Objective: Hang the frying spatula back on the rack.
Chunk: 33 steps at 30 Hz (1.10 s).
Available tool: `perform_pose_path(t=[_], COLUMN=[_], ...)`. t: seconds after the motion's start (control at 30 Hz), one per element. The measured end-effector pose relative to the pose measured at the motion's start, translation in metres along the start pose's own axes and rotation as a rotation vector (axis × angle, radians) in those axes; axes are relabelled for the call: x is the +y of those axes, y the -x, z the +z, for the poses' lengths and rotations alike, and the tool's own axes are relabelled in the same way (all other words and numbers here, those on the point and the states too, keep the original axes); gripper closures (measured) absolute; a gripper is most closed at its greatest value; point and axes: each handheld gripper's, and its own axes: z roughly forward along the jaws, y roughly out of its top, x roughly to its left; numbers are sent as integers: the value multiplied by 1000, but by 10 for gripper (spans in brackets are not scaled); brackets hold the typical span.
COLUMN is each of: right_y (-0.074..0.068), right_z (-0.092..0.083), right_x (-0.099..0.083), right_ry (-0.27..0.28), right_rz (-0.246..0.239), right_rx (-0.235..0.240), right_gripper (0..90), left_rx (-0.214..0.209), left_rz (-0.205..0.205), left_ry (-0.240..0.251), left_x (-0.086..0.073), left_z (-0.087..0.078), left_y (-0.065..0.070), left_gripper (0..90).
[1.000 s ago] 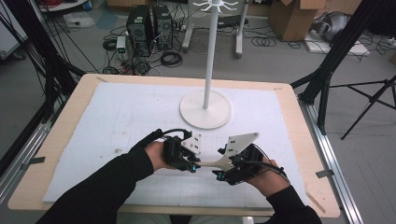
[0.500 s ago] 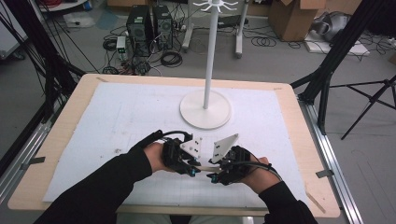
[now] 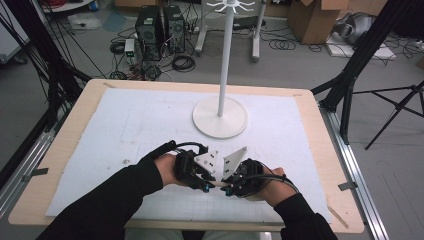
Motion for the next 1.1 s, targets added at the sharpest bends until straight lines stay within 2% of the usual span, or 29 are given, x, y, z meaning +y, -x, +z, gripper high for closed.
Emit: perform_pose_path(t=[0.17,0.2,0.23,0.3,0.4,0.47,0.57,0.67,0.8,0.87,0.97,1.03,1.1], right_y=[0,0,-2,-3,-1,0,0,1,3,4,6,8,9], right_z=[0,1,1,2,2,0,-3,-5,-7,-9,-11,-12,-14], right_x=[-1,-2,-3,-4,-9,-12,-19,-27,-39,-44,-50,-53,-56], right_ry=[11,15,1,-6,13,30,56,79,136,175,216,251,285], right_rz=[-15,-10,-6,-1,6,18,46,79,134,164,204,229,266], right_rx=[20,25,22,20,6,-8,-29,-56,-107,-132,-177,-202,-212], right_gripper=[752,753,755,755,755,755,755,754,754,754,754,754,753], left_rx=[-28,-31,-20,6,55,112,215,327,445,510,567,578,587], left_rz=[-24,-41,-62,-99,-136,-165,-218,-270,-347,-375,-404,-422,-447], left_ry=[1,24,38,80,178,250,345,461,566,593,620,632,624], left_x=[0,1,1,2,-3,-9,-24,-44,-77,-97,-118,-132,-145], left_z=[1,-1,-3,-12,-28,-41,-63,-82,-97,-99,-96,-91,-84], left_y=[0,-2,-3,-6,-9,-10,-10,-7,2,9,17,22,25], left_gripper=[758,743,620,443,343,291,267,254,238,231,232,231,230])
